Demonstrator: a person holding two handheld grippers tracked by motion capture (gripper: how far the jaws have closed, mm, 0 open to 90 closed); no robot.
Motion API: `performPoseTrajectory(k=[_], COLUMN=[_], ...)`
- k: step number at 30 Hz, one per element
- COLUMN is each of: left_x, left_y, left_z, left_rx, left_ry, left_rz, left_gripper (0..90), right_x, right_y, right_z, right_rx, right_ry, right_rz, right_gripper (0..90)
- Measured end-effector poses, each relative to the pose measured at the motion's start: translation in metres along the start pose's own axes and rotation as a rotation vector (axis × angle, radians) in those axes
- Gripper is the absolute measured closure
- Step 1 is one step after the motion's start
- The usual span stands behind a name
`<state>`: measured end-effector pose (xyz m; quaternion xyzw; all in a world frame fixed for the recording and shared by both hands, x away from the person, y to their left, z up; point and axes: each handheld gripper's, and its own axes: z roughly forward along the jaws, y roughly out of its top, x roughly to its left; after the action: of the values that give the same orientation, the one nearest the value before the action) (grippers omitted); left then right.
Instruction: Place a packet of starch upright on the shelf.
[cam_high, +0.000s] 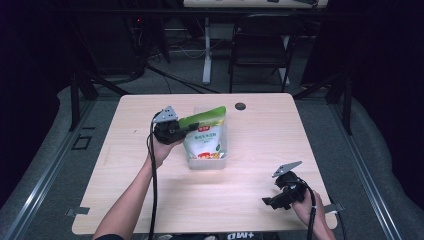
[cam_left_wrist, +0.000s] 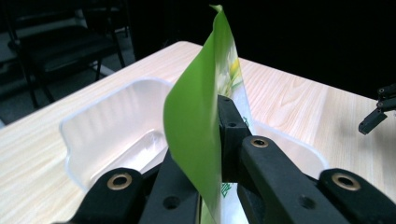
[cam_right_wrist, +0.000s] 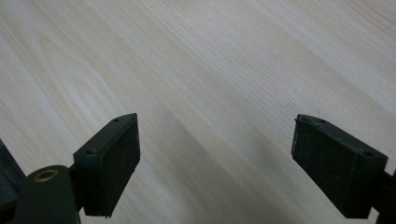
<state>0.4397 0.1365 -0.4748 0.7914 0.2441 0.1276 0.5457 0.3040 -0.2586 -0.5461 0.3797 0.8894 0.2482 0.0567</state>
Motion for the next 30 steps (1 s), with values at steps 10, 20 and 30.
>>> performPoseTrajectory(k=[10,20,30], left_x=[0.014,0.015,0.009], left_y=[-0.009,-0.001,0.015], left_z=[0.001,0.004,0.002], left_rx=[0.015,0.060,0.091], left_ry=[0.017,0.032,0.039], left_rz=[-0.077,-0.082,-0.097], left_gripper=[89.2,85.6,58.8], right_x=[0.000,0.002,0.003], right_y=[0.000,0.001,0.001], right_z=[-0.001,-0.001,-0.004], right_rx=[0.002,-0.010,-0.010], right_ry=[-0.003,0.004,-0.005], right_rz=[-0.003,-0.005,-0.018], right_gripper=[14.8,14.8,14.8])
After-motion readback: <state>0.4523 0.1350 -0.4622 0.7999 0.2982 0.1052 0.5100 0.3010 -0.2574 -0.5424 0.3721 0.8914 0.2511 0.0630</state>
